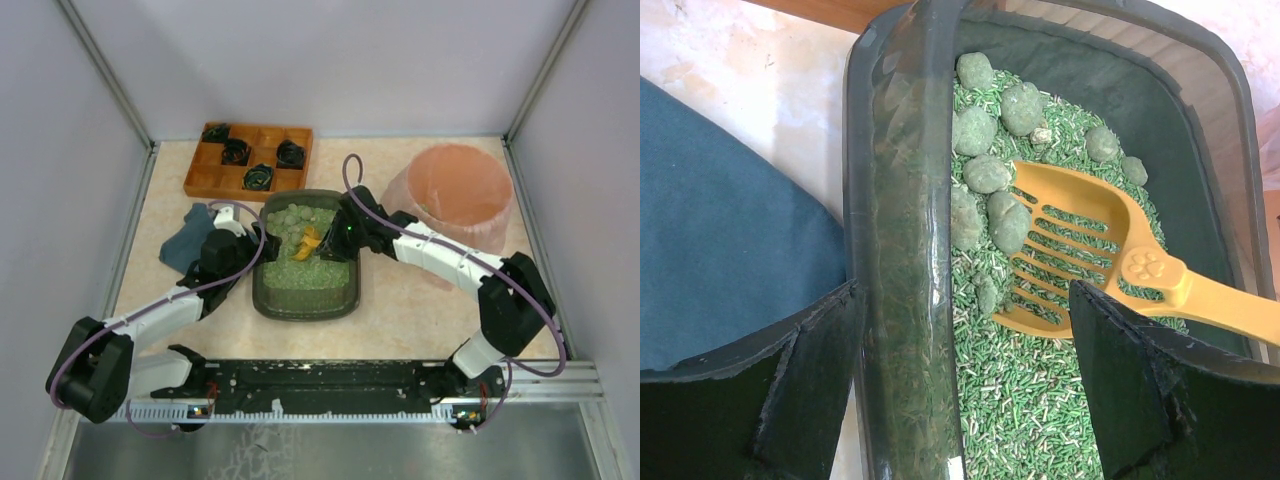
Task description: Clean the litter box
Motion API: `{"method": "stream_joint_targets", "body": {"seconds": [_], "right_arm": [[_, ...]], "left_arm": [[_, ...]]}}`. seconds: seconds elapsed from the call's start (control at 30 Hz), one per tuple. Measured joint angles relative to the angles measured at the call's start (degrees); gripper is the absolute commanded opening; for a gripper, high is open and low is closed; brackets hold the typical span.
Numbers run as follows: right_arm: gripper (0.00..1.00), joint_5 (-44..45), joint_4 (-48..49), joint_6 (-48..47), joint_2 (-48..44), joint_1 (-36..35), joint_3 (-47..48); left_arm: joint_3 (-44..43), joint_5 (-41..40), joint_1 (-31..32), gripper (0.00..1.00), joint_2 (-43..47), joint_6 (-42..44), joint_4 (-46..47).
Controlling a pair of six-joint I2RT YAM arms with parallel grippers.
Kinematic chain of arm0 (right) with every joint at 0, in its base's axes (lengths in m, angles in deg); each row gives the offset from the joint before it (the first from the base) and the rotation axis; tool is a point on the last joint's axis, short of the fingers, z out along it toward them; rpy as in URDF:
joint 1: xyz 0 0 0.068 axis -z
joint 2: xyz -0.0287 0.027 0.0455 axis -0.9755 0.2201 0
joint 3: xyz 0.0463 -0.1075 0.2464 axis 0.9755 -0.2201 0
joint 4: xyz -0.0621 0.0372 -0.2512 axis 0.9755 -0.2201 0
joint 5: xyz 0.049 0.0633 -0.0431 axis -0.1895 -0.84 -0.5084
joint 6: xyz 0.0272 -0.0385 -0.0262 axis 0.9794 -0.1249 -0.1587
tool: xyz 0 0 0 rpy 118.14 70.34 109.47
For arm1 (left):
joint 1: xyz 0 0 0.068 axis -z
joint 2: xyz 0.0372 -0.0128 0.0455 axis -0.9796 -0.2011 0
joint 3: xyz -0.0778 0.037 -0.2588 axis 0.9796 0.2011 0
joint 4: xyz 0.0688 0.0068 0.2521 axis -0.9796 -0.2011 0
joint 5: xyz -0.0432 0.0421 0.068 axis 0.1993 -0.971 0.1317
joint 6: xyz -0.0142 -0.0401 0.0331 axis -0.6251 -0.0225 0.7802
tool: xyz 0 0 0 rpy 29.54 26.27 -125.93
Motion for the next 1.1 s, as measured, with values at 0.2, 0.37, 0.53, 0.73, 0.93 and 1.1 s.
{"method": "stream_joint_targets", "body": {"seconds": [0.2,0.37,0.53,0.73,0.93,1.1], "right_arm": [[0.00,-3.78,7.74,-0.28,0.98,0.11,-4.55],[0.00,-6.29,15.52,-0.68,0.17,0.22,-11.15],[0.00,-6.25,18.60,-0.92,-3.45,0.22,-14.82],[0.00,-5.68,18.05,-1.42,-9.79,0.59,-17.84],[0.00,-5.79,19.19,-1.77,-14.32,0.83,-22.23],[0.00,-5.99,20.65,-1.84,-18.47,1.05,-26.23]], "left_arm": [[0.00,0.00,0.00,0.87,0.00,0.00,0.00],[0.00,-0.13,0.00,0.87,0.02,0.02,-0.02],[0.00,-0.28,0.00,0.87,0.00,0.02,-0.02],[0.00,-0.31,0.00,0.87,0.00,0.02,-0.02],[0.00,-0.31,0.00,0.87,0.00,0.02,-0.02],[0.00,-0.31,0.00,0.87,0.00,0.02,-0.02]]}}
